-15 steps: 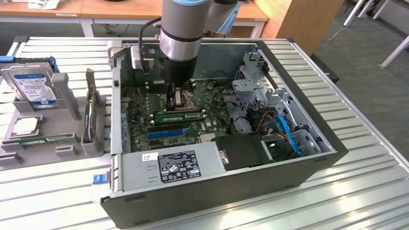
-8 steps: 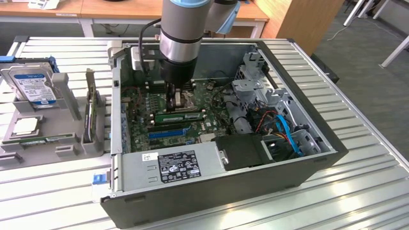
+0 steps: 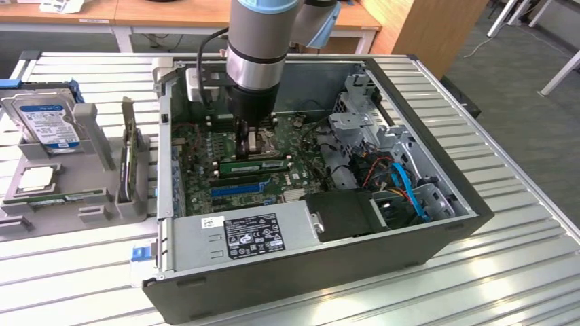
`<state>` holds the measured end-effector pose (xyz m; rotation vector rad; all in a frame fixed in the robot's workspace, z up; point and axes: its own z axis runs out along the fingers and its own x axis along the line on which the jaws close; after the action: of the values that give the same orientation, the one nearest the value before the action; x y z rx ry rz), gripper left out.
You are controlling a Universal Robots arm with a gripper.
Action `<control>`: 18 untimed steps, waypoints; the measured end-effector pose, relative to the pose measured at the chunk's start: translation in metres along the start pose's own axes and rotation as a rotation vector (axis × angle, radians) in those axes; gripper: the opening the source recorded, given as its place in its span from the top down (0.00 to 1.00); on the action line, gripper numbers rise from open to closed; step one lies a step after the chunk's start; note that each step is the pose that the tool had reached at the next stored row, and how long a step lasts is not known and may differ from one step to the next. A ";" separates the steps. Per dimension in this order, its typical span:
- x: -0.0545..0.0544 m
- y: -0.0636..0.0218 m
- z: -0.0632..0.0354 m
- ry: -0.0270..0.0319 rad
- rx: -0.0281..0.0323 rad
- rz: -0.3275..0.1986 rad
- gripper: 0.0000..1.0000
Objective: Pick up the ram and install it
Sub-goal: 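Press down the ram until it locks into place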
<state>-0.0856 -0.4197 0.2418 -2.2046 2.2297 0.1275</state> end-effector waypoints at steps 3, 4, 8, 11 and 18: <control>0.000 -0.0001 0.0012 0.0000 0.0000 0.000 0.90; 0.000 -0.0001 0.0016 0.0000 0.0000 0.000 0.90; 0.000 -0.0001 0.0028 0.0001 -0.0001 0.000 0.90; 0.000 -0.0002 0.0037 0.0000 0.0000 0.000 0.90; 0.001 -0.0003 0.0053 0.0000 0.0000 0.000 0.90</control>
<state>-0.0856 -0.4202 0.2364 -2.2046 2.2297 0.1275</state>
